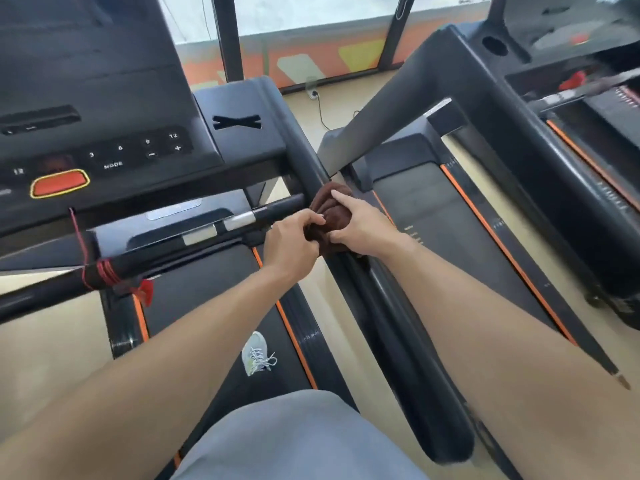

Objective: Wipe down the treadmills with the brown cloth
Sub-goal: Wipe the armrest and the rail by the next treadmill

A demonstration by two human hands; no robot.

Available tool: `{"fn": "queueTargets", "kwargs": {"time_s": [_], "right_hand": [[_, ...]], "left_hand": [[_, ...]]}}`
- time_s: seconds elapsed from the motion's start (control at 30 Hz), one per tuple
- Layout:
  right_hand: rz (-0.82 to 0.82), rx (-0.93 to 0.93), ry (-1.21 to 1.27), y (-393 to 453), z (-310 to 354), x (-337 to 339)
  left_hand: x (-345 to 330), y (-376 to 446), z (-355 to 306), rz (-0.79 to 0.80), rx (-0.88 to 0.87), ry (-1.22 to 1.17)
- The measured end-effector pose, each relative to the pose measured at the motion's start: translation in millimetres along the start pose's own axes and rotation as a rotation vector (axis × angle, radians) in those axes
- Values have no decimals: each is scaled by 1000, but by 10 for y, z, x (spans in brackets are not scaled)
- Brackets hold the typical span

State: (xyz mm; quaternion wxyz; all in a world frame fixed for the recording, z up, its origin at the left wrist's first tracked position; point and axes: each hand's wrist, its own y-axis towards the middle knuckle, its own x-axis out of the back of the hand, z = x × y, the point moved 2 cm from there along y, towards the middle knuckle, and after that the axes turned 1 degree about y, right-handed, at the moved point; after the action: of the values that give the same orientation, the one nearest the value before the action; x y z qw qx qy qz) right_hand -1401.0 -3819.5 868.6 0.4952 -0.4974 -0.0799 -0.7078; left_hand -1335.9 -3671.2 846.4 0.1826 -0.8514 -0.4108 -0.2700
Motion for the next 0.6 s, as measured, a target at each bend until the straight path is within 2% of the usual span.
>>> {"fn": "queueTargets", "kwargs": {"time_s": [0.2,0.33,0.5,0.6], "right_hand": [[-1,37,-190,-635,-258,-242],[-47,41,-214,-1076,-481,-375],[-210,36,-168,-1700,-795,-563],[-307,-17,-134,-2133,-1009,-747]], "left_hand": [[-378,-761,-3,3,177,-138],[-500,-1129,-81,58,208,-150],[-671,-1493,-56,183,201,-191],[-786,-1684,-13,307,212,-302]]}}
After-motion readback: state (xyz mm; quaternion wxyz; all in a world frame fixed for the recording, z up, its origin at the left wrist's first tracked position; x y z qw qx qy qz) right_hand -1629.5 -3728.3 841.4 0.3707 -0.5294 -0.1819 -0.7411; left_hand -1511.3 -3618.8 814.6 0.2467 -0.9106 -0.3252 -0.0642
